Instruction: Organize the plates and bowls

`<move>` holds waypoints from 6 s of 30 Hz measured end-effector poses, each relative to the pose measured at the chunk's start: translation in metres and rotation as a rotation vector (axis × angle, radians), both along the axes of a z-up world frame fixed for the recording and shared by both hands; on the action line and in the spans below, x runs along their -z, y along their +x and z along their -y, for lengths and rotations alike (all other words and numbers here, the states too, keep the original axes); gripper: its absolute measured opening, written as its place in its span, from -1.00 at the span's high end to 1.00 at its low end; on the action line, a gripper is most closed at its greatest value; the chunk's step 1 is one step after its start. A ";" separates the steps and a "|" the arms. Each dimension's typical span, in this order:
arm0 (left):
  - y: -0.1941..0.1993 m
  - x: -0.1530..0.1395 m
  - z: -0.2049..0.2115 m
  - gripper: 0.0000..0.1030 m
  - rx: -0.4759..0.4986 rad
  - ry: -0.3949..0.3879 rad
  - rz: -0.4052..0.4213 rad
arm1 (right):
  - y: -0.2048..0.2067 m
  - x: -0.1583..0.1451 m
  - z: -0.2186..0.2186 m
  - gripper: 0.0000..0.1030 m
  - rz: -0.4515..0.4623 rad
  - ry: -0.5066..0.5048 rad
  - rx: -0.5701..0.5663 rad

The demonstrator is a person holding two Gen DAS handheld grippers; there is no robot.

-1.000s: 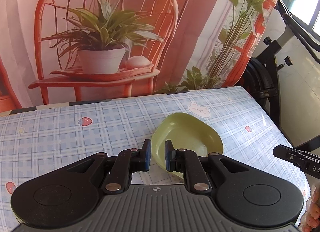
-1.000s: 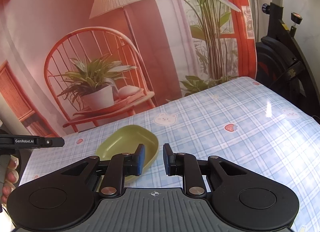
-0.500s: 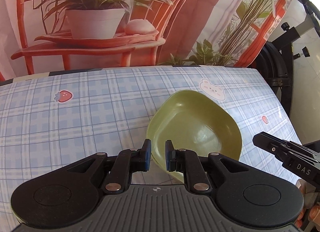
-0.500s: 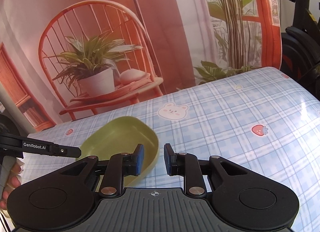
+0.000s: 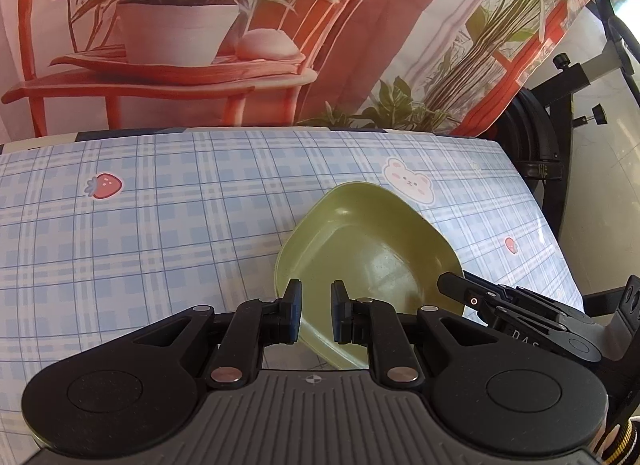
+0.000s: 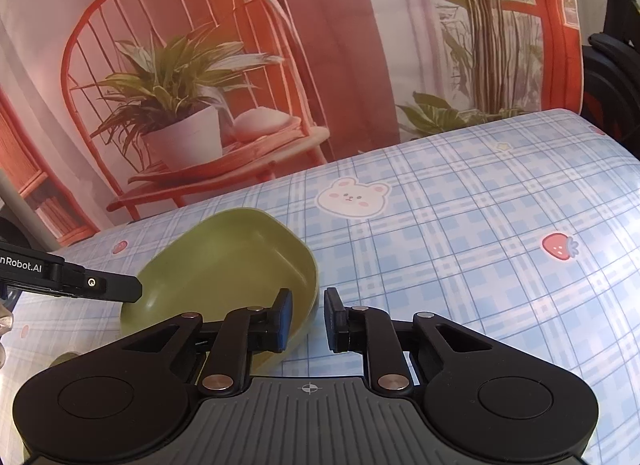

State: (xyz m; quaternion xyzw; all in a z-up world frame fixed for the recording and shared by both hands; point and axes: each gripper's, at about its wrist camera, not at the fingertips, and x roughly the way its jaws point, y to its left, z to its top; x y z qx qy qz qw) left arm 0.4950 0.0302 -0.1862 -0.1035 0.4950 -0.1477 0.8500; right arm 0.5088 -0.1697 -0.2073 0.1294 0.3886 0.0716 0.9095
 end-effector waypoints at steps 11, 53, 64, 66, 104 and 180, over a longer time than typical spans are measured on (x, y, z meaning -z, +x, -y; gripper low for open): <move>0.000 -0.012 -0.015 0.29 -0.052 -0.025 0.025 | -0.001 0.003 0.002 0.75 -0.001 0.035 0.012; -0.067 -0.089 -0.011 0.80 -0.028 0.056 0.180 | -0.074 -0.090 -0.014 0.86 0.113 0.000 -0.034; -0.110 -0.083 -0.040 0.79 -0.033 0.023 0.177 | -0.116 -0.100 -0.049 0.82 0.033 -0.032 -0.076; -0.117 -0.079 -0.045 0.79 -0.027 0.024 0.170 | -0.118 -0.097 -0.053 0.83 0.007 -0.026 -0.073; -0.124 -0.020 -0.069 0.73 -0.102 0.067 0.127 | -0.137 -0.050 -0.100 0.68 -0.224 0.008 -0.040; -0.148 -0.023 -0.066 0.72 -0.079 0.011 0.089 | -0.129 -0.052 -0.097 0.99 -0.153 -0.038 -0.039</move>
